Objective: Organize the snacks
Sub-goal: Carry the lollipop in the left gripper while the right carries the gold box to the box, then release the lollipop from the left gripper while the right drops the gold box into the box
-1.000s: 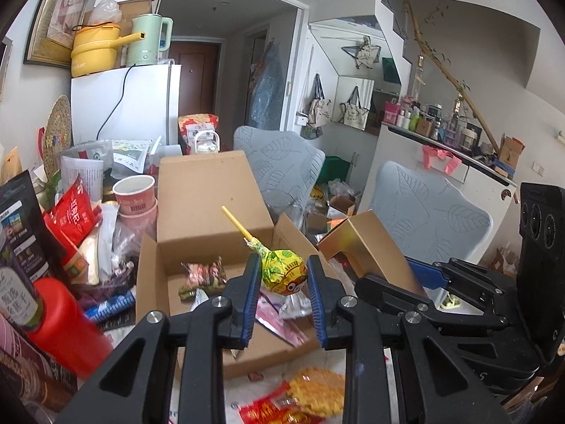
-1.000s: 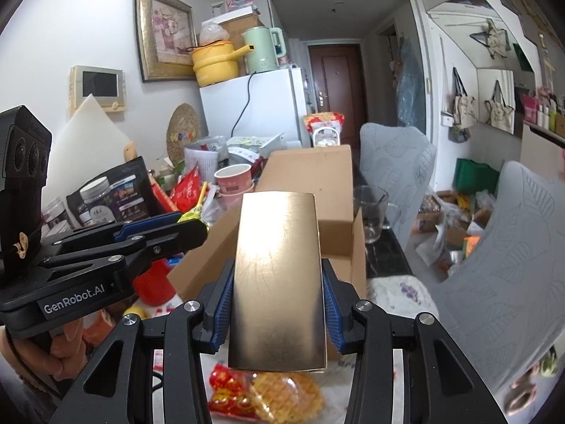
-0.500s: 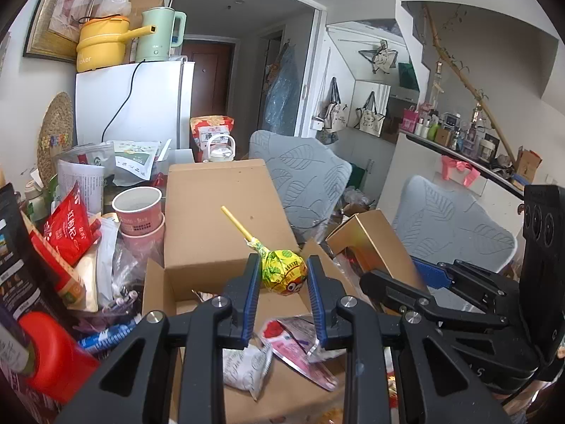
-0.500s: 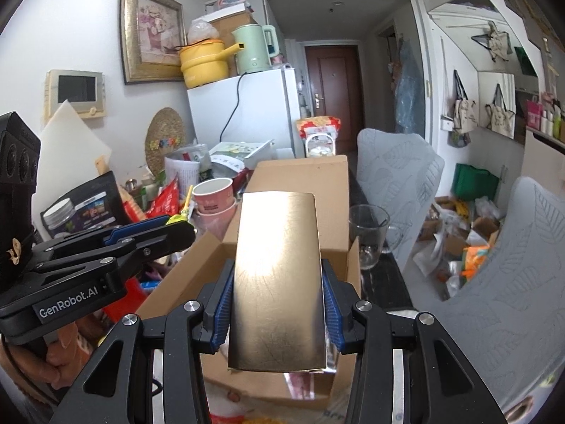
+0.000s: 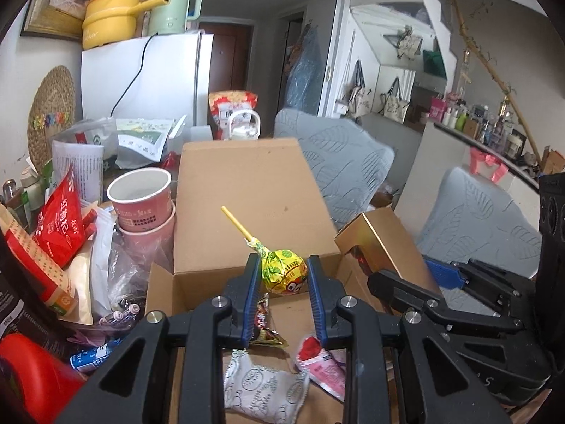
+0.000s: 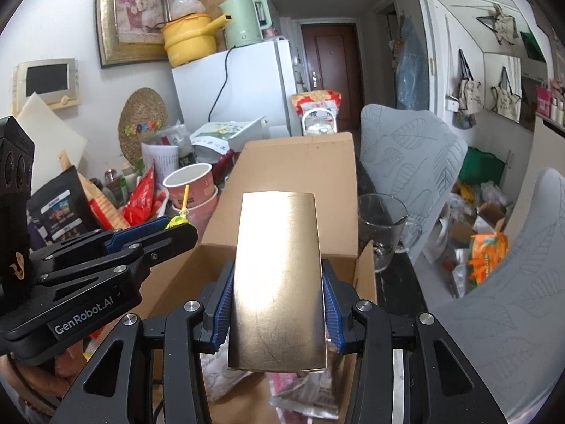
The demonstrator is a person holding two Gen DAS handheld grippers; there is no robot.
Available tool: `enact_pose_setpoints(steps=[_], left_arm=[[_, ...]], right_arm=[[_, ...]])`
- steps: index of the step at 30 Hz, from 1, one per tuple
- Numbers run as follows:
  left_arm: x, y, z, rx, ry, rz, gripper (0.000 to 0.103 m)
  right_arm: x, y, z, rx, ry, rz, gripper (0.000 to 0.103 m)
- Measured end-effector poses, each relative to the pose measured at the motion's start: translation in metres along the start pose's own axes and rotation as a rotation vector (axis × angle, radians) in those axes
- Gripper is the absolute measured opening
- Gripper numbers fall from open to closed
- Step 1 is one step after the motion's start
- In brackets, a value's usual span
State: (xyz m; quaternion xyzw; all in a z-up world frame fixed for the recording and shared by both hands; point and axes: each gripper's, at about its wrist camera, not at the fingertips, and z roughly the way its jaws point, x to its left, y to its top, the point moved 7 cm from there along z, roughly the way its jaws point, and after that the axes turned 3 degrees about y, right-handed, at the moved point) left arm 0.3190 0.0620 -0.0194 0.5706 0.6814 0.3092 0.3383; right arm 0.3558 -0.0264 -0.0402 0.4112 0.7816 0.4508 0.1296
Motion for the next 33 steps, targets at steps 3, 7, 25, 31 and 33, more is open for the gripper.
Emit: enact_pose_setpoints(steps=[3,7,25,31,33], left_arm=[[0.005,-0.004,0.011,0.024,0.026,0.006,0.026],[0.011,-0.013,0.028,0.075,0.016,-0.008,0.026],[0.008,-0.048,0.078,0.269,0.020,0.057,0.026],[0.004,-0.059,0.086,0.311,0.052,0.088,0.026],[0.005,-0.061,0.090,0.331,0.054,0.081,0.026]], right_arm=[[-0.004,-0.002,0.014,0.034,-0.004,-0.003,0.044],[-0.009,-0.010,0.032,0.076,0.012,0.027,0.044],[-0.028,-0.037,0.075,0.229,-0.085,0.053,0.045],[-0.031,-0.043,0.082,0.269,-0.110,0.044,0.045],[-0.032,-0.044,0.084,0.274,-0.108,0.042,0.045]])
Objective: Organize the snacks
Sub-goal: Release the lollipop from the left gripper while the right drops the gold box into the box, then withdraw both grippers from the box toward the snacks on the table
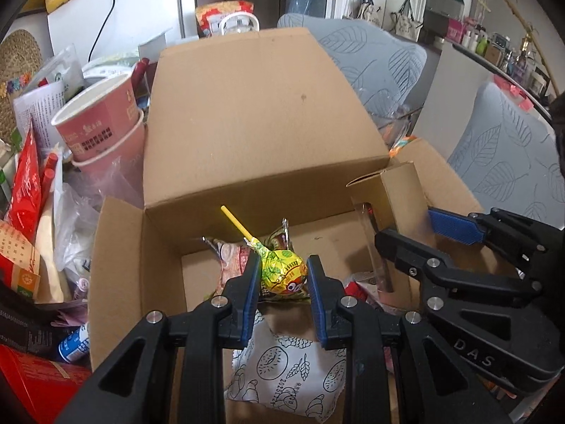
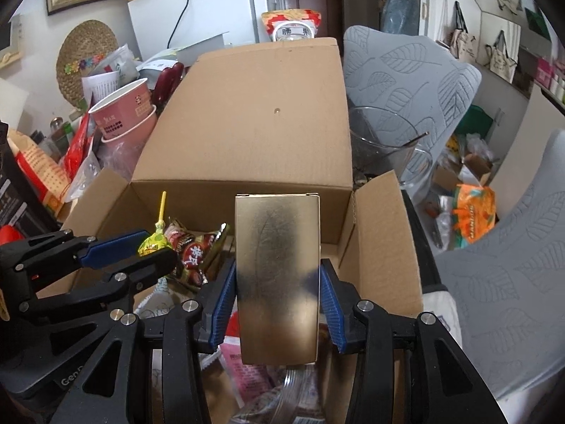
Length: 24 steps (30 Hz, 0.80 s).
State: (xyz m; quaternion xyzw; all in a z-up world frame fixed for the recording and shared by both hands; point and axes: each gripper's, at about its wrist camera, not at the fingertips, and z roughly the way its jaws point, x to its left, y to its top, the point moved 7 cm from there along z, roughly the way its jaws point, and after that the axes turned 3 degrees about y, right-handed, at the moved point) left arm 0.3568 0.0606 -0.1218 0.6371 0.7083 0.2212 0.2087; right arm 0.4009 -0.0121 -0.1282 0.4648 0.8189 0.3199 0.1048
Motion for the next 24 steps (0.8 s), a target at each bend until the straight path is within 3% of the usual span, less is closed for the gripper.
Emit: enact_pose_setpoints(steps=[6,10,15,24], left_arm=[[0.005,-0.004,0.017,0.076,0.015,-0.025,0.026],[0.007,-0.003,0.016,0.075,0.044,-0.034,0.028],[0.013,-0.004,0.010,0.065,0.108,-0.027,0.055],[0.007,0.001,-0.008,0.032,0.101,-0.031,0.056]], right_arm=[[0.002,-0.002,0.000,0.013,0.005,-0.006,0.048],[0.004,-0.002,-0.002,0.010,0.014,-0.005,0.053],[0.003,0.001,-0.012,-0.017,-0.010,-0.019,0.054],[0.000,0.003,-0.029,-0.051,0.007,-0.006,0.057]])
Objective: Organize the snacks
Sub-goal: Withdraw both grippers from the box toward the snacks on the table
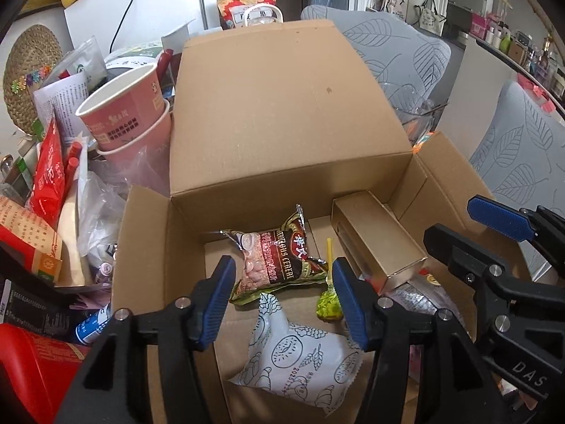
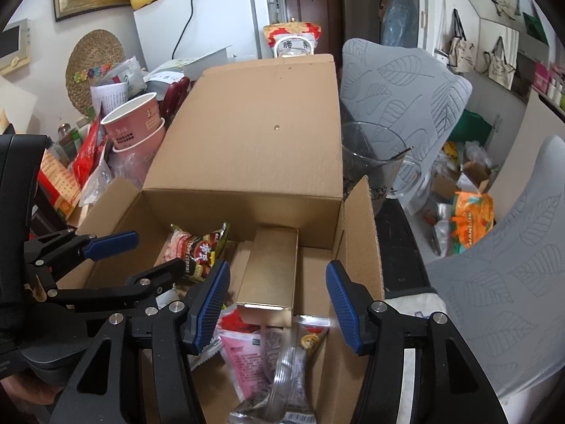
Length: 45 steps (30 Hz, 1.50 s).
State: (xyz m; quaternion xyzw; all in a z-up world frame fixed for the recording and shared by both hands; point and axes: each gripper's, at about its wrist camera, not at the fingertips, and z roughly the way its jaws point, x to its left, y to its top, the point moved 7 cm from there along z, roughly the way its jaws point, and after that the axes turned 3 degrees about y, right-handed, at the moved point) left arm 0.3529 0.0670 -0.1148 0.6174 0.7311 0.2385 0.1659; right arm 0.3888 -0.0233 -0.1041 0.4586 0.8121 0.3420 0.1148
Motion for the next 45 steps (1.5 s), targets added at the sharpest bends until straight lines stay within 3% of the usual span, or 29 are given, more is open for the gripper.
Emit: enact_pose_setpoints(steps=[16,22,37,41,43,45], left_arm=[[-0.002,0.008,-0.082,-0.123,0.016,-0.016,0.056],[-0.001,0.004,-0.125,-0.181,0.014,-0.016,0.056],[-0.008,-0.022,-0.232,-0.324,0.006,-0.013,0.056],[-0.009,-0.033,-0.251,-0.348,0.003,-0.010,0.057],[-0.012,-0.038,-0.260,-0.356,0.001,-0.007,0.060],[-0.013,-0.044,-0.268,-0.369,-0.003,-0.006,0.075]], right_arm=[[0.014,0.010,-0.073,-0.105,0.007,-0.017,0.057],[0.021,0.010,-0.112,-0.162,0.008,-0.025,0.062],[0.048,-0.005,-0.213,-0.291,0.016,-0.049,0.064],[0.054,-0.014,-0.237,-0.321,0.016,-0.057,0.069],[0.057,-0.019,-0.246,-0.331,0.013,-0.065,0.069],[0.059,-0.026,-0.255,-0.338,0.010,-0.070,0.069]])
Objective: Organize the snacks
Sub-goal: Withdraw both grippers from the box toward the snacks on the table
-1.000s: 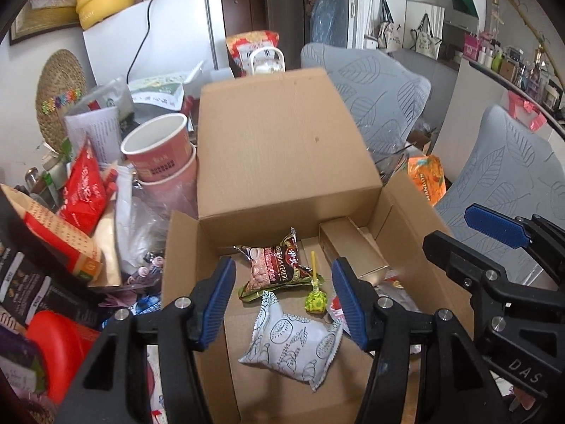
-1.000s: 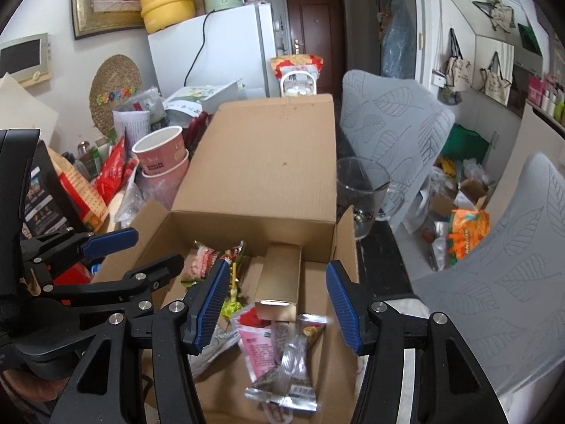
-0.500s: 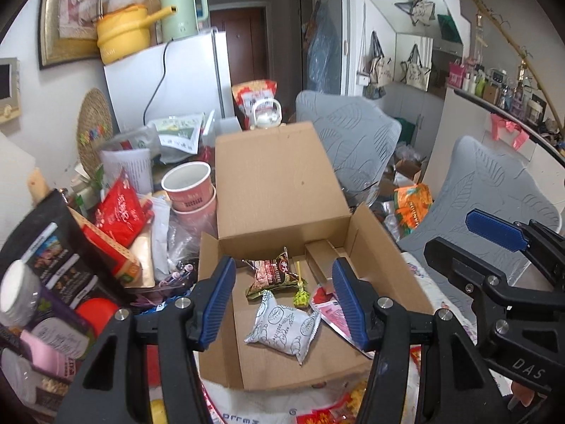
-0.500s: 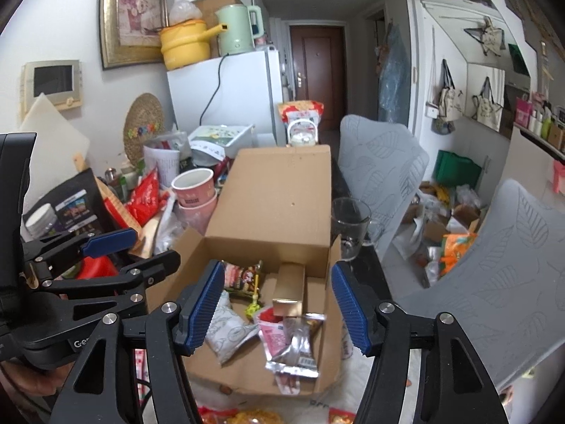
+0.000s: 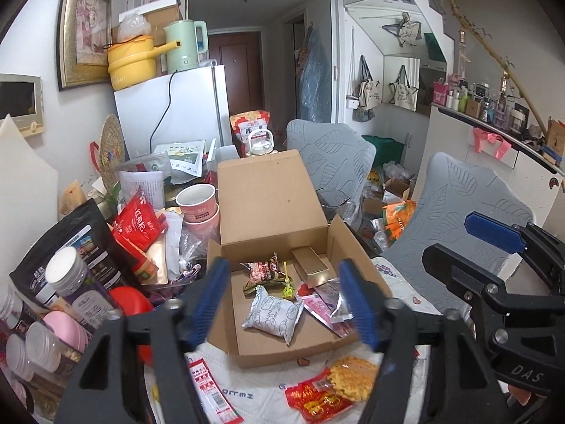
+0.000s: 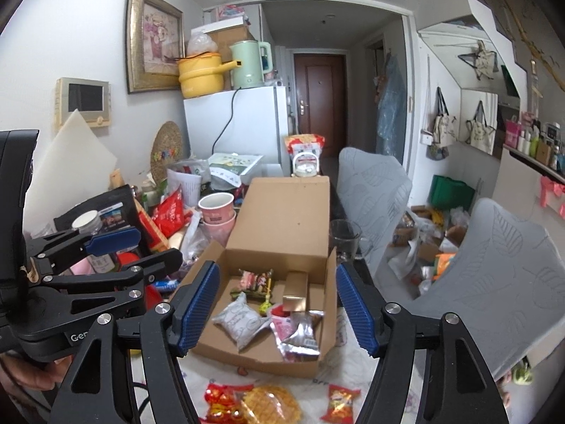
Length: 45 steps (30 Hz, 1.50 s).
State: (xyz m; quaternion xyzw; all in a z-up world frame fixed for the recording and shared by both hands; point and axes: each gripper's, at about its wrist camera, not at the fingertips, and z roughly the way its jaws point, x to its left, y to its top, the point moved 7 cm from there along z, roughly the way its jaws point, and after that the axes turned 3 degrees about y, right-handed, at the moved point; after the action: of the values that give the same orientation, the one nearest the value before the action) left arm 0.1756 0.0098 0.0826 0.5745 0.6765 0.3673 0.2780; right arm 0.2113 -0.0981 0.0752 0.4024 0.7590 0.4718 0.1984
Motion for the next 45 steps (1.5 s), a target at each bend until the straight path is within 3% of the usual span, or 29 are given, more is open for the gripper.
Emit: enact_pose_setpoints(steps=[3,20,29,45], left_arm=[[-0.003,-0.006,-0.016,-0.029,0.015,0.007,0.078],[-0.015,-0.062,-0.050,-0.013,-0.086,0.001,0.078],[-0.017,-0.097,-0.048,0.039,-0.136,-0.002,0.078],[-0.021,-0.157,-0.023,0.137,-0.139,0.019,0.078]], right_arm=[[0.003,-0.005,-0.014,-0.012,-0.004,-0.003,0.073],[0.007,-0.057,-0.054,-0.009,-0.018,0.019,0.077],[0.006,-0.095,-0.053,0.035,-0.003,0.054,0.077],[0.002,-0.162,-0.026,0.147,0.027,0.101,0.077]])
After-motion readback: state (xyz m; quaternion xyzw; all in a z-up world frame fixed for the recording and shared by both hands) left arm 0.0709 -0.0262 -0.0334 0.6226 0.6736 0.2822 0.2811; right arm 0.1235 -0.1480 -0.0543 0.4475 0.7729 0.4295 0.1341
